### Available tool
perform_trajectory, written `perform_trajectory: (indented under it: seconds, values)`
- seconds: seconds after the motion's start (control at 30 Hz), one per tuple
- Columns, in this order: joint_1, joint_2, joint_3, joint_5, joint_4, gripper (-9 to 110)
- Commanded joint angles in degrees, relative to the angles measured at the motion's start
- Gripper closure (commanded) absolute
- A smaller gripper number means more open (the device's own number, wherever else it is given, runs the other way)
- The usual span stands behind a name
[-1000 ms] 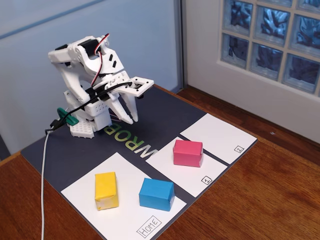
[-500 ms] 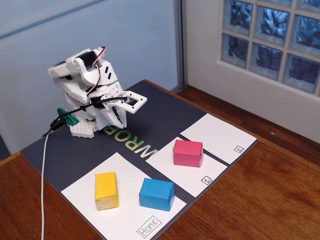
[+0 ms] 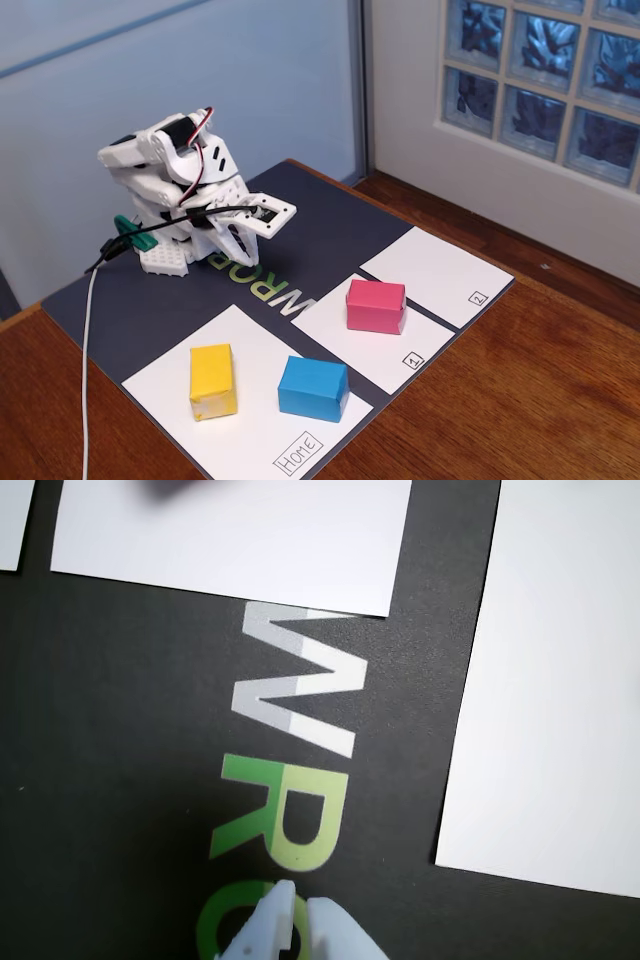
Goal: Move box yellow to home
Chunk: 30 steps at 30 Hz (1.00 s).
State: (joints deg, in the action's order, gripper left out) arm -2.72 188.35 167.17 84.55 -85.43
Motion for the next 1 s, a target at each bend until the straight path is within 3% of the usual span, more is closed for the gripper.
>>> perform_trajectory:
  seconds: [0.0,0.97]
  values:
    - [-0.09,2.99,2.02,0.09,-0.53,102]
    - [-0.09,3.08,6.94,2.02,1.76,102]
